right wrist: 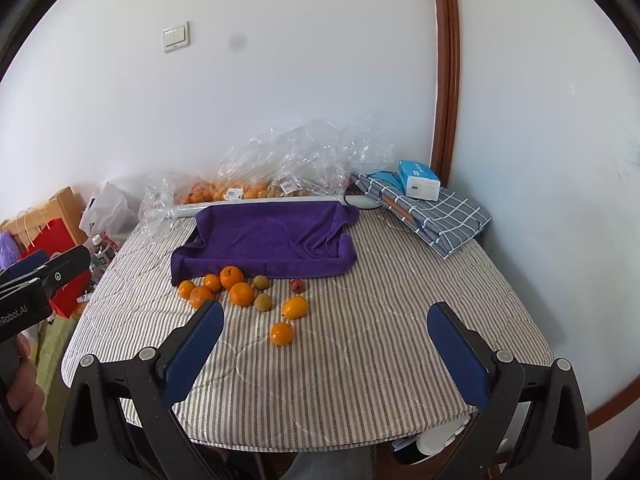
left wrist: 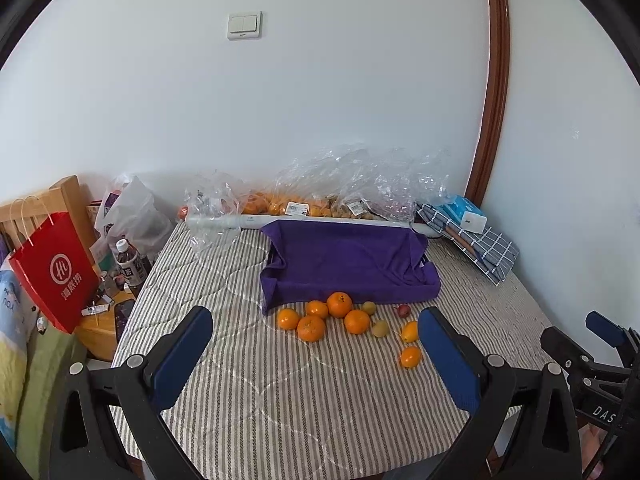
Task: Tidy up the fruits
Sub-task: 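Move both tools toward the oranges lying before the purple towel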
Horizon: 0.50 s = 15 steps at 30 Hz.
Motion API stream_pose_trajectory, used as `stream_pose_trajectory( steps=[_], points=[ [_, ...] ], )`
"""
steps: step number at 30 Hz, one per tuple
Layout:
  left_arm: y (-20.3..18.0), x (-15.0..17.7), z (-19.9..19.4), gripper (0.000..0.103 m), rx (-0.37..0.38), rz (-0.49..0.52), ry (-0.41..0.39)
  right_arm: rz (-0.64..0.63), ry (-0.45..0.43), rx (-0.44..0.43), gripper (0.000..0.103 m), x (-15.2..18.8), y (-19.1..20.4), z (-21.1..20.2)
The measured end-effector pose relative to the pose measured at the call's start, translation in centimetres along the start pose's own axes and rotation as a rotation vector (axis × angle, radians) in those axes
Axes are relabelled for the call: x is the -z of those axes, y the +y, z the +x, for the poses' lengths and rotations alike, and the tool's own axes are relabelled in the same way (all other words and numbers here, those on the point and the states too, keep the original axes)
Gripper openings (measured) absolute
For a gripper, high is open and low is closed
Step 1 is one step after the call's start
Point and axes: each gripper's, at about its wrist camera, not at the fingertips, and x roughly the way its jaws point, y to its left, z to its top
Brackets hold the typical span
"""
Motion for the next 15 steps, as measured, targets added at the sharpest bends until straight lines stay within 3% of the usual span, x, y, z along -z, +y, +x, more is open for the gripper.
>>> stream_pose_trajectory(
  steps=[15],
  points=[
    [2.3,-0.3,0.6,0.103,-0.010,-0.039,0.007,-0.015,0.005,-0.035,0.101,-0.8,2.2,0.9]
  ],
)
